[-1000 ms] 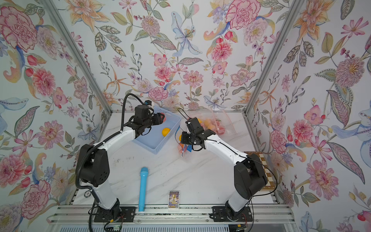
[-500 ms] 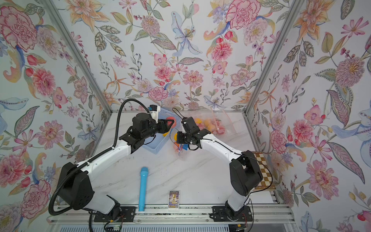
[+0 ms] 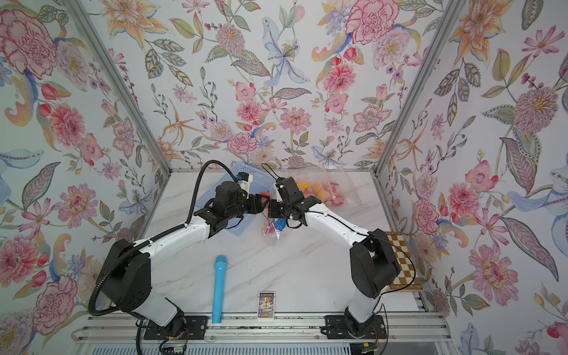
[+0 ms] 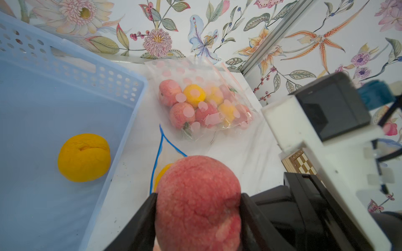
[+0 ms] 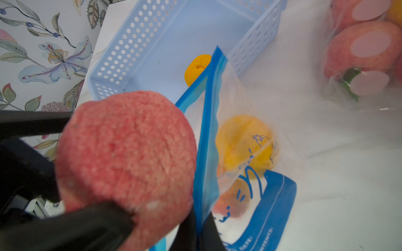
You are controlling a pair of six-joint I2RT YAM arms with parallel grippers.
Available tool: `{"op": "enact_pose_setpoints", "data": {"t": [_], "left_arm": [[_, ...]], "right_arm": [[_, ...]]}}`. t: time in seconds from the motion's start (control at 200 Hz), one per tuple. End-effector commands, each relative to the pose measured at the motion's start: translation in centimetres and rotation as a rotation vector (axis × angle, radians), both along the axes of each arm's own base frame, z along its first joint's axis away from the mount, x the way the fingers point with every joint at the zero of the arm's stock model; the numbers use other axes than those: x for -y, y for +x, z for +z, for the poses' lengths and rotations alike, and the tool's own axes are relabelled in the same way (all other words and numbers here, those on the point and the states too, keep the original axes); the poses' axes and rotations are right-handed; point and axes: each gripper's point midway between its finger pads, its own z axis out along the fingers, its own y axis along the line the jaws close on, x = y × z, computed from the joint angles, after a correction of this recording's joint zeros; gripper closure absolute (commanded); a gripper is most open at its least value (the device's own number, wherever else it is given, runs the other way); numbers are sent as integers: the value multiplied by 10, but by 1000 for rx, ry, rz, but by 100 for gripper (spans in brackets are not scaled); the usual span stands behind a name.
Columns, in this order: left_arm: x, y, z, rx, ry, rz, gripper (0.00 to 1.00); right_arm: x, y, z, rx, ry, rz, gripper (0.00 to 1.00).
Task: Place the peach in a zip-top bag and seal the zipper
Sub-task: Place the peach in the zipper food storage bag, then adjust the zipper food storage bag at the center of the board.
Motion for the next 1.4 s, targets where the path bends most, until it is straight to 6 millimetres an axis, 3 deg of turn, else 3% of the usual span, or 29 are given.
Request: {"op": "enact_pose_setpoints", "data": {"t": [0.0, 0.44, 0.556, 0.866, 1.116, 1.161, 1.176, 1.206, 1.396], "left_arm": [[-4, -6, -23, -52, 46, 17, 45], [-18, 1, -62, -97, 236, 61, 43], [-18, 3, -64, -98, 262, 63, 41], [-10, 1, -37, -64, 197, 40, 19], [-19, -3, -5, -5, 151, 83, 18], [-21, -3, -8, -8, 153, 94, 19], [-23, -5, 6, 17, 134, 98, 20], [-25, -6, 9, 24, 129, 105, 21], [-40, -7, -4, 11, 173, 156, 28]], "right_arm": [[-11, 10, 11, 34, 36, 8, 100], [-21, 12, 17, 48, 76, 24, 100], [-23, 12, 17, 48, 83, 31, 100], [-18, 13, 5, 21, 74, 1, 100], [-9, 12, -5, -8, 69, -28, 100], [-7, 12, -6, -8, 66, -30, 100], [-7, 11, -6, -9, 66, -30, 100], [-7, 11, -7, -9, 65, -30, 100], [-8, 9, -4, -5, 75, -23, 100]]}}
